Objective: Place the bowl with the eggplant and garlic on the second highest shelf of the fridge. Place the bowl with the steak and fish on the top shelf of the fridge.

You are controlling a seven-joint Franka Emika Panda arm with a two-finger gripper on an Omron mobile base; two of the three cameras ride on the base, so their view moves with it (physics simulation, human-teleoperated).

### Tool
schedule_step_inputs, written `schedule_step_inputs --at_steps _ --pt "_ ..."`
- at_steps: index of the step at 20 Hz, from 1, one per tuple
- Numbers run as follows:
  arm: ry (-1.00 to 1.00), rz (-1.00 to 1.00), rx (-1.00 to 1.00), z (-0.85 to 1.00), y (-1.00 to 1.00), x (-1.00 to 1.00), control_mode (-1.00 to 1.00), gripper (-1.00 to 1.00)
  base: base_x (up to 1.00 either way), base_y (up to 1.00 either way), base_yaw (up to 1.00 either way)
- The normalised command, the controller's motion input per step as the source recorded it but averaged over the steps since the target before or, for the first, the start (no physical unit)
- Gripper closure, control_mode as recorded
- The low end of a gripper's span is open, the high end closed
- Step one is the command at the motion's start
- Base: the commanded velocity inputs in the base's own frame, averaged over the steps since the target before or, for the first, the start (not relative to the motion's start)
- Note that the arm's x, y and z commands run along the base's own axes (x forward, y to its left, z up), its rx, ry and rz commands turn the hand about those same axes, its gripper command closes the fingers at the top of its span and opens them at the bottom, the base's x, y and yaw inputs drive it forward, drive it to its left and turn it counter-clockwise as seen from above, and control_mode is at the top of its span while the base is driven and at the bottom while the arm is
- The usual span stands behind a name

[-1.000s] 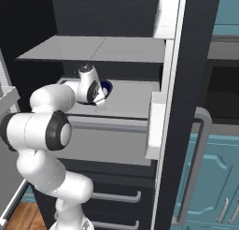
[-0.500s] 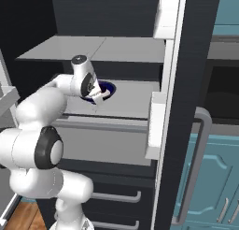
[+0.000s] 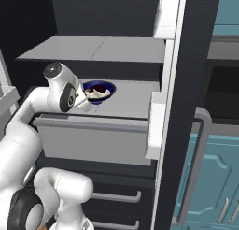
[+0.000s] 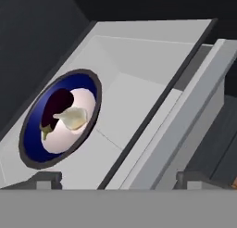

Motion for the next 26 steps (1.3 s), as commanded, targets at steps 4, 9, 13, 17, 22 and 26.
schedule_step_inputs --at_steps 4,9,13,17,22,26 --pt "0.1 0.06 -0.01 0.5 0.19 -1.0 -1.0 -1.0 0.0 0.0 0.0" --pt "0.31 0.14 -0.02 0.4 0.07 -1.0 -1.0 -1.0 0.0 0.0 0.0" --pt "0.37 0.15 -0.11 0.01 0.07 -1.0 -1.0 -1.0 0.0 0.0 0.0" --pt "-0.06 0.18 -0.18 0.1 0.0 -1.0 -1.0 -1.0 0.0 0.0 0.0" --pt "-0.11 0.01 0.0 0.04 -0.02 -0.09 -1.0 -1.0 0.0 0.0 0.0" --pt "-0.36 0.14 -0.04 0.0 -0.13 -0.48 -1.0 -1.0 0.0 0.0 0.0"
